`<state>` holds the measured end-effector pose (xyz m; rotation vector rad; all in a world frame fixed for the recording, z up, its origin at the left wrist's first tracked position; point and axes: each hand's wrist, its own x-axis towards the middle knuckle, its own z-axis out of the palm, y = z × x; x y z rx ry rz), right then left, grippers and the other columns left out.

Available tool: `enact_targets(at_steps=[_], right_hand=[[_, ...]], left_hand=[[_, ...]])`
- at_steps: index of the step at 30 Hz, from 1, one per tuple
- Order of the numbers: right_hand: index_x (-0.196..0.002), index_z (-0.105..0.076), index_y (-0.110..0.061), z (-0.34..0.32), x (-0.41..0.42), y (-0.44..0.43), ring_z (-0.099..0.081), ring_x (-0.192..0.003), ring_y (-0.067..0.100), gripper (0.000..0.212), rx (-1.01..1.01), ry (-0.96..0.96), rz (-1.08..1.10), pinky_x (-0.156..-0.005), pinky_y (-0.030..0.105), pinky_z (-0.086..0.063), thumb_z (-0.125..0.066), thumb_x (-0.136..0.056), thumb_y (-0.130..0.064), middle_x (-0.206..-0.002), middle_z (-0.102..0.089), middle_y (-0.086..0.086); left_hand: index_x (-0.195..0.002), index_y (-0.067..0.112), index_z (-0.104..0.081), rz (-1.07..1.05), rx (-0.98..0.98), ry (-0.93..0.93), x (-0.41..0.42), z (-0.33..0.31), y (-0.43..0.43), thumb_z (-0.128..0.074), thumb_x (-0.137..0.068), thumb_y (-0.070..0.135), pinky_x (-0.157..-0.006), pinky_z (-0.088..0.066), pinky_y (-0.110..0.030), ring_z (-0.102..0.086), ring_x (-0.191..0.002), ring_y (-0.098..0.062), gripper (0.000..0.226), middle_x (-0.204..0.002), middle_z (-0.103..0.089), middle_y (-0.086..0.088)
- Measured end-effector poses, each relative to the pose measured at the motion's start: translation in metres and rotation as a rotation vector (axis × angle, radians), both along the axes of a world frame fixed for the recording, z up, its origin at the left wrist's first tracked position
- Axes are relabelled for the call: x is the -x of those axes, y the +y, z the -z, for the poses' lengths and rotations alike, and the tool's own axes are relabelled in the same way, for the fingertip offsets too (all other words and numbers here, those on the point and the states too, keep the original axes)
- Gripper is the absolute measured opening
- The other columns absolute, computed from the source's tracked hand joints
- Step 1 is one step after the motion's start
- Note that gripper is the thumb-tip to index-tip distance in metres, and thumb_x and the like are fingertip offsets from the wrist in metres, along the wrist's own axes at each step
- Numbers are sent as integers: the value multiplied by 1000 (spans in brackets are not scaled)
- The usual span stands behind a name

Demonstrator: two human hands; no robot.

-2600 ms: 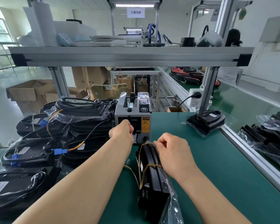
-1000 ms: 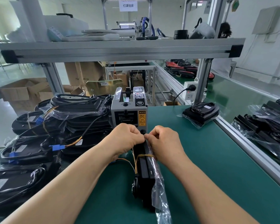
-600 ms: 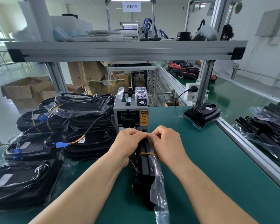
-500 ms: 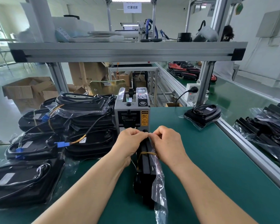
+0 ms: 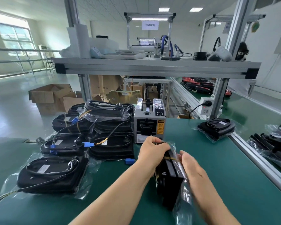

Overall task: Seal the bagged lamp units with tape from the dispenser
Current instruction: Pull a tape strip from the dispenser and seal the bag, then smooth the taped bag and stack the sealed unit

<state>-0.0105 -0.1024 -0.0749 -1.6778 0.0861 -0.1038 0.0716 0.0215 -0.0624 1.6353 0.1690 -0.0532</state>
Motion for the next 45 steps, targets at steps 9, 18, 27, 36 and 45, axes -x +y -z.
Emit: enact_targets(at_steps=[9, 18, 27, 36, 45], right_hand=[[-132, -31, -57, 31, 44, 34, -56, -100, -15, 89, 39, -120, 195, -79, 11, -41, -86, -71, -24, -119, -54, -36], [-123, -53, -38, 28, 65, 20, -67, -104, 5, 75, -112, -127, 122, -88, 22, -51, -81, -54, -28, -109, -72, -16], [-124, -60, -8, -7, 102, -6, -71, -96, 22, 63, -386, 22, -183, -87, 37, -58, -79, -65, -19, -110, -74, 12], [-124, -60, -10, -12, 104, 12, -71, -103, 29, 82, -376, 52, -246, -93, 42, -56, -94, -51, -29, -110, -74, 13], [-115, -64, 1, -26, 72, 50, -72, -84, 35, 53, -686, 82, -385, -74, 46, -59, -85, -67, -7, -106, -70, 28]], left_hand=[[-94, 30, -56, -69, -58, -36, 14, -1, 0, -71, -72, 34, -79, -58, -37, -67, -84, -20, 27, -92, -67, 3], [-113, 34, -52, -132, -255, -160, 69, 10, 52, -71, -85, 46, -64, -44, -26, -61, -83, -8, 36, -95, -65, 3], [-111, 27, -69, 9, -152, -103, 126, 11, 105, -69, -89, 37, -86, -49, -35, -71, -91, -12, 24, -96, -77, 4], [-74, 18, -77, -96, -278, -239, 142, -14, 119, -73, -86, 32, -64, -45, -30, -66, -73, -20, 19, -63, -72, 6], [-82, 38, -73, 97, -309, -273, 134, -39, 171, -58, -83, 55, -64, -47, -26, -69, -69, -2, 22, -78, -75, 10]])
